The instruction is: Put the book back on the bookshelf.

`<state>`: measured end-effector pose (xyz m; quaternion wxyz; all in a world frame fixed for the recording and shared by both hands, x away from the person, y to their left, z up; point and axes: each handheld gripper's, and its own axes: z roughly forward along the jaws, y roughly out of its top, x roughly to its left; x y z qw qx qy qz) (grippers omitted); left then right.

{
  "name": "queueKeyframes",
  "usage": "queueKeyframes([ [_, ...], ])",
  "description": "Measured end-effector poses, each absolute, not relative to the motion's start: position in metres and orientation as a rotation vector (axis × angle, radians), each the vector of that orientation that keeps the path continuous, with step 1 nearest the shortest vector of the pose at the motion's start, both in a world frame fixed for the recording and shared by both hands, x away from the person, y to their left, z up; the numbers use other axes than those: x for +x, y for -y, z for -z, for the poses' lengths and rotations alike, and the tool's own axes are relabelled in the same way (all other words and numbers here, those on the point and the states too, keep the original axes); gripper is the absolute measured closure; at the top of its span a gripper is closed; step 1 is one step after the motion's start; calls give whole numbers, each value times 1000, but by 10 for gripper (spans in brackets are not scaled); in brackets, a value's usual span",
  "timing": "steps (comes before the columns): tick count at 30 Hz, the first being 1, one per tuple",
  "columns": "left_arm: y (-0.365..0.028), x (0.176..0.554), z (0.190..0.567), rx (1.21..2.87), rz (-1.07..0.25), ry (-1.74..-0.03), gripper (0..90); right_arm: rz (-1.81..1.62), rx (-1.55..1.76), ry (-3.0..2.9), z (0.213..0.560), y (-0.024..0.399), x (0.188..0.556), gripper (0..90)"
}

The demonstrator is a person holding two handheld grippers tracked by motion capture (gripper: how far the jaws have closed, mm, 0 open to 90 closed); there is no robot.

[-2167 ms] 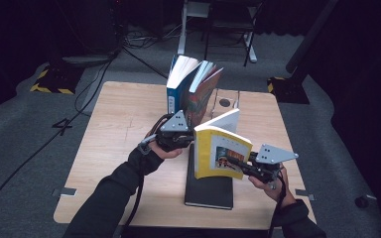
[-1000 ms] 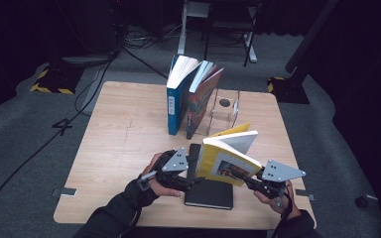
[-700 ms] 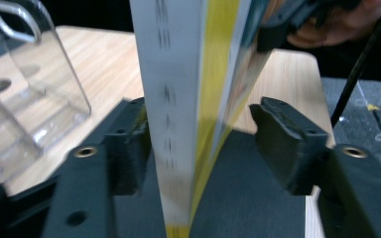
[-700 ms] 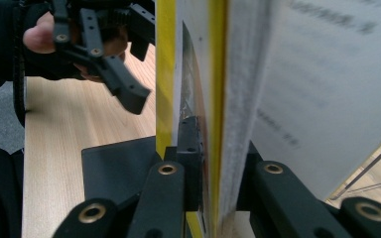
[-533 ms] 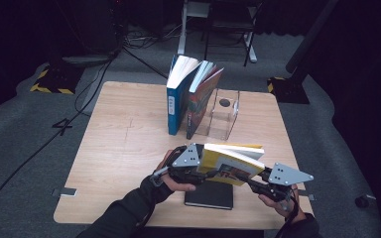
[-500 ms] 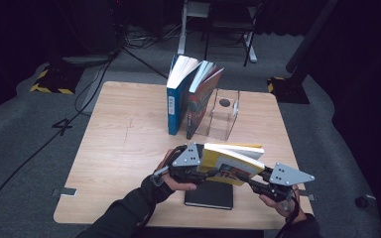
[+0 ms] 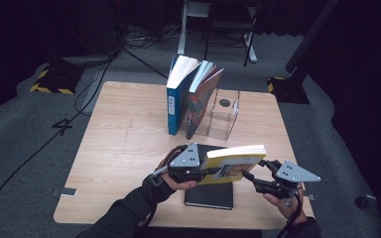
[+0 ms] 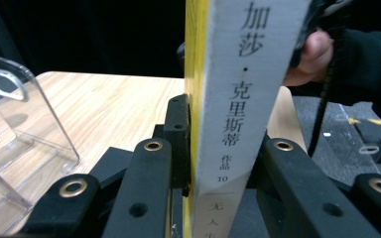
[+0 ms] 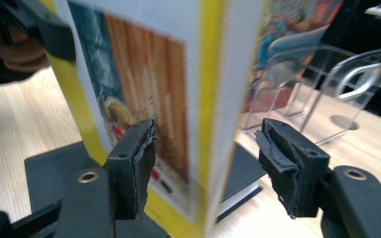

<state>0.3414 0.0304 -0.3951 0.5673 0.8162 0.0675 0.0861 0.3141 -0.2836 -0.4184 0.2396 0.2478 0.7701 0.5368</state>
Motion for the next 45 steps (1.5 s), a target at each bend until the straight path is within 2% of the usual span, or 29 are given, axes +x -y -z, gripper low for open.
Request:
queueKeyframes([
  [3, -30, 342, 395, 1923, -199, -151, 733, -1455, 656, -2149, 424, 273, 316, 440],
  [5, -30, 342, 395, 1930, -205, -162, 730, -1433, 655, -2140, 426, 266, 315, 410],
  [11, -28, 340, 387, 1967, -242, -244, 714, -1441, 723, -2129, 423, 262, 316, 472],
  [13, -29, 339, 385, 1940, -232, -240, 677, -1440, 708, -2134, 423, 260, 315, 477],
  [21, -26, 339, 366, 1871, -198, -208, 631, -1435, 681, -2158, 422, 257, 316, 482],
  [27, -20, 340, 360, 1879, -230, -232, 607, -1439, 681, -2158, 422, 256, 317, 483],
  [36, -11, 339, 355, 1907, -277, -239, 689, -1441, 688, -2167, 421, 256, 317, 481],
  [40, -10, 338, 353, 1908, -284, -242, 741, -1447, 684, -2171, 420, 260, 317, 430],
  [45, -12, 343, 353, 1904, -283, -273, 746, -1439, 685, -2176, 419, 269, 316, 405],
])
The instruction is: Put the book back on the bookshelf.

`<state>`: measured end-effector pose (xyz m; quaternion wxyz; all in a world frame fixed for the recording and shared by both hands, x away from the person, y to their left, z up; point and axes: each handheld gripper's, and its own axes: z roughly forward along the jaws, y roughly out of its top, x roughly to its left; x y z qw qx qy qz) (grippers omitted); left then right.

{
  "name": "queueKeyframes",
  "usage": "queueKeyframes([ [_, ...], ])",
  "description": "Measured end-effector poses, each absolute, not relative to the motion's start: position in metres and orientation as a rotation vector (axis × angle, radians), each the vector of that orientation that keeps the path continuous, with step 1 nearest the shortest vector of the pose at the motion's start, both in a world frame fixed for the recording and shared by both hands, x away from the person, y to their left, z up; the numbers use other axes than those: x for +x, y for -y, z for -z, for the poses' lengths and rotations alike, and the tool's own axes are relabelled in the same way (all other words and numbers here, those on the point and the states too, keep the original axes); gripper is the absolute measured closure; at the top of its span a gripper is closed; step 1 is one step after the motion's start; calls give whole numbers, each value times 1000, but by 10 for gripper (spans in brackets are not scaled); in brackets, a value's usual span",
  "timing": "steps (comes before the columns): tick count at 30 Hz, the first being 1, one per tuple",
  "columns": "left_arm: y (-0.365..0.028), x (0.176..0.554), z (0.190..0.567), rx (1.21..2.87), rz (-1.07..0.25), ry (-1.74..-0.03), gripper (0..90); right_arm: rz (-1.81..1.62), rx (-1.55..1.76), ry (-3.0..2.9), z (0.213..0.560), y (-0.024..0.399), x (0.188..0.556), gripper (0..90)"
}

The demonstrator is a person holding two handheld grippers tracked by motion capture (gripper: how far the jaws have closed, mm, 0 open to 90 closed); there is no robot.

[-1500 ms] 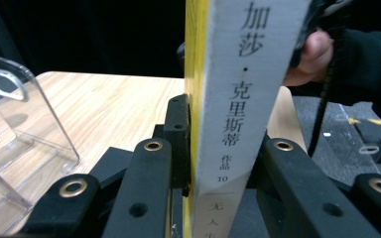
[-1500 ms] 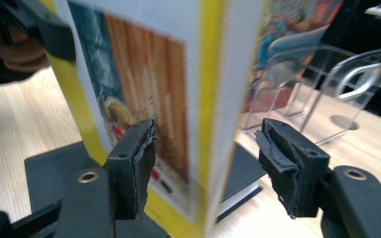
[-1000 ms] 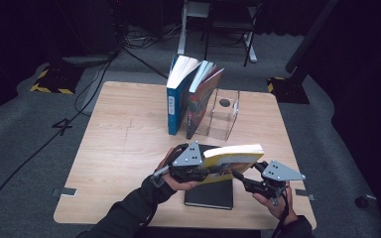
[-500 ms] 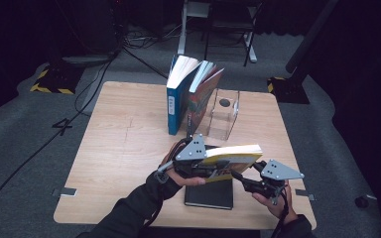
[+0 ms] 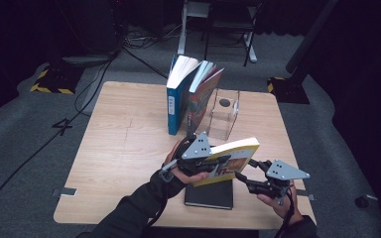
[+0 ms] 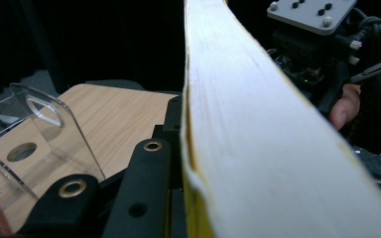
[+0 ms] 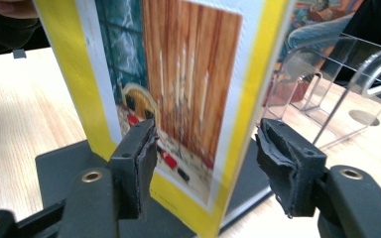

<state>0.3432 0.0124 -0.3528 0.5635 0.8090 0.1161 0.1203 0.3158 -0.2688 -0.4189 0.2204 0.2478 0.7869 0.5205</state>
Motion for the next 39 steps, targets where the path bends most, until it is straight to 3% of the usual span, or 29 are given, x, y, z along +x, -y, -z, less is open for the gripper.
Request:
queueKeyframes([
  [11, -27, 361, 341, 1865, -382, -380, 747, -1278, 765, -2235, 430, 293, 322, 330],
  [24, -44, 399, 320, 1820, -624, -590, 747, -1223, 906, -2240, 448, 309, 332, 323],
  [39, -16, 446, 340, 1789, -734, -801, 747, -1181, 996, -2150, 455, 311, 334, 334],
])
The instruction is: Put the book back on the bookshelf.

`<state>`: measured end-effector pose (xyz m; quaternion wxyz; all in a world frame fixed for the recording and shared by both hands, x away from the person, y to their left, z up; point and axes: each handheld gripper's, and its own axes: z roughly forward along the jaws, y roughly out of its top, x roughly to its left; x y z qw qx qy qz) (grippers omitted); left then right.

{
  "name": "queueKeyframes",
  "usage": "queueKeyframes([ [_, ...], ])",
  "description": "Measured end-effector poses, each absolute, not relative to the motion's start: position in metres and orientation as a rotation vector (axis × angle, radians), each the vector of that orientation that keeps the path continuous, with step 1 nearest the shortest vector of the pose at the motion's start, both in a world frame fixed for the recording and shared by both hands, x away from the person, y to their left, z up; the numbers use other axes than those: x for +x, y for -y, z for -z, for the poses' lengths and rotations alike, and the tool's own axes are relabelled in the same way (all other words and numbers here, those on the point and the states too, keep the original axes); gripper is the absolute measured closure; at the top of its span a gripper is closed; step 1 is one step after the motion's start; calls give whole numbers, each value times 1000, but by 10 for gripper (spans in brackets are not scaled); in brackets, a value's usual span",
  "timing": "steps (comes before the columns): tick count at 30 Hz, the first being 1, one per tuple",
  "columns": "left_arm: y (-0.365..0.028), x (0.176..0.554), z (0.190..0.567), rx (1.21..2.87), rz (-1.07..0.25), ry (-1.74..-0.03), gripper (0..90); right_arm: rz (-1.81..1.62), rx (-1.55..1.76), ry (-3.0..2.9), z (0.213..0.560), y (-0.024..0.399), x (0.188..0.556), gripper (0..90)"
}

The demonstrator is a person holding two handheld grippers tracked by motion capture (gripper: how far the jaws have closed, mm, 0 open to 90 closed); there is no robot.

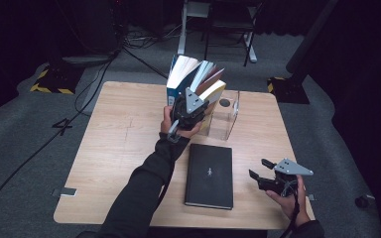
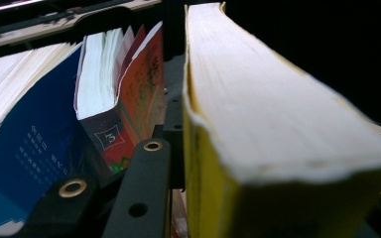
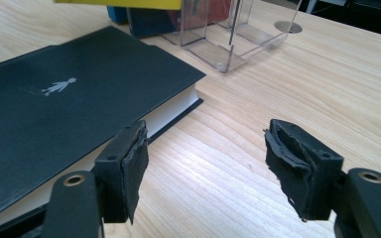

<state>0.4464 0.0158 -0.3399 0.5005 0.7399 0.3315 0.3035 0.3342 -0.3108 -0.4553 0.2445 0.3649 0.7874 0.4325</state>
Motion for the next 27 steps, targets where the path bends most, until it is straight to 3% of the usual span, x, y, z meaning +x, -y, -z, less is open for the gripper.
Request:
queueKeyframes([
  [14, 20, 483, 351, 1750, -811, -902, 747, -1182, 951, -2194, 458, 301, 332, 333],
  [27, 32, 493, 364, 1591, -819, -987, 745, -1156, 952, -2219, 463, 301, 335, 333],
])
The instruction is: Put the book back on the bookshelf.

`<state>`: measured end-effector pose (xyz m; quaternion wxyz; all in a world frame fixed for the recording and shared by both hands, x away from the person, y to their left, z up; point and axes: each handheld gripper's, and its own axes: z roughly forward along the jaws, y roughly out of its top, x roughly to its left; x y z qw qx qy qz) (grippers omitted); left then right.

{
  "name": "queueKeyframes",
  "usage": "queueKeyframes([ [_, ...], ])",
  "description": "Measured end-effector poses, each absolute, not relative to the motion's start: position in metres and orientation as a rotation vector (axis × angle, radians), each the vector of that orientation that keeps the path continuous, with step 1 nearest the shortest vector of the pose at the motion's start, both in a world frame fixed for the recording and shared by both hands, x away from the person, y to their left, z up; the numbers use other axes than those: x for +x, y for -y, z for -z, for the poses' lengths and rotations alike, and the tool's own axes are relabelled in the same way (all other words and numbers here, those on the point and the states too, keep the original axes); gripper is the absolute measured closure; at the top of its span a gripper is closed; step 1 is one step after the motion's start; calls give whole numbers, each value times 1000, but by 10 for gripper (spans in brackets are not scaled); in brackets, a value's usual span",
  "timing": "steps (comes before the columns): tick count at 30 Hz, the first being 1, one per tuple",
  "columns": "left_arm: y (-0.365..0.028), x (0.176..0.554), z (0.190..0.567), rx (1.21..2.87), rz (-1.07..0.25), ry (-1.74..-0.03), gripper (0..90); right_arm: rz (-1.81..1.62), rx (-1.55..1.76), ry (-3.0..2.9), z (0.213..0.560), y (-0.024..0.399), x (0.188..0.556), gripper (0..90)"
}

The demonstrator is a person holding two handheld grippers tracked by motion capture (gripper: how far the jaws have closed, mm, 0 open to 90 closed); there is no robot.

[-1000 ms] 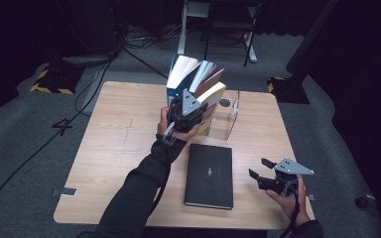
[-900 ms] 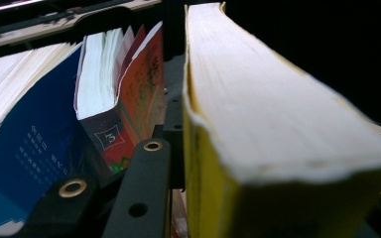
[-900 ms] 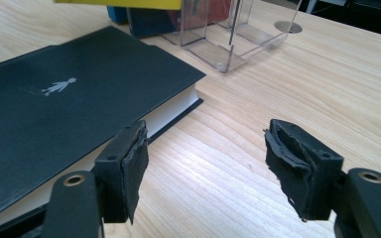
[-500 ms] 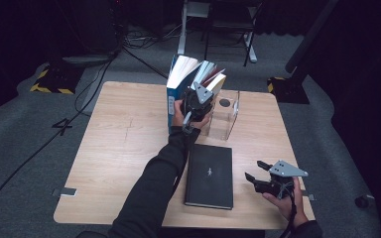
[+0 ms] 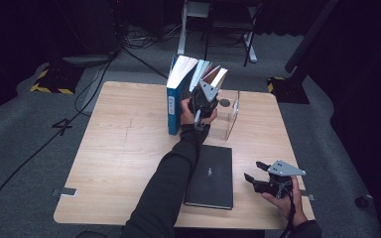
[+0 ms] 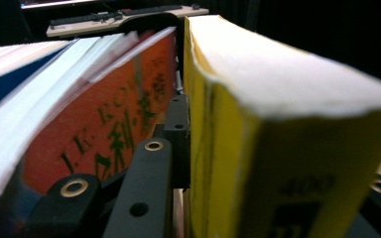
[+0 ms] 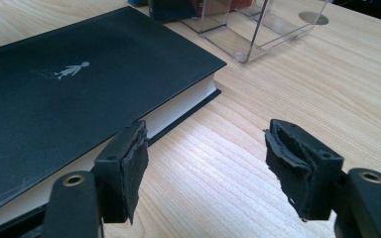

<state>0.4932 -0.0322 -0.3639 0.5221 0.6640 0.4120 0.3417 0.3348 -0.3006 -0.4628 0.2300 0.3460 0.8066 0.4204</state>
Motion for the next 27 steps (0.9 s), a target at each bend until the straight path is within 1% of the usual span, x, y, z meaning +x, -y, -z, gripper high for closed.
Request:
queueKeyframes([
  [3, 28, 492, 375, 1507, -804, -1018, 745, -1151, 948, -2219, 463, 301, 335, 335],
  [5, 27, 493, 380, 1484, -804, -1014, 745, -1152, 946, -2220, 464, 301, 335, 336],
  [15, 30, 496, 400, 1464, -785, -1043, 738, -1150, 936, -2226, 464, 300, 335, 341],
  [19, 31, 495, 400, 1467, -774, -1036, 731, -1146, 922, -2236, 465, 299, 335, 345],
  [22, 31, 494, 399, 1494, -766, -1010, 695, -1143, 924, -2240, 466, 299, 336, 345],
  [26, 31, 490, 400, 1551, -760, -974, 610, -1140, 929, -2240, 466, 300, 336, 342],
  [27, 31, 488, 400, 1572, -767, -968, 608, -1142, 929, -2242, 466, 301, 336, 342],
])
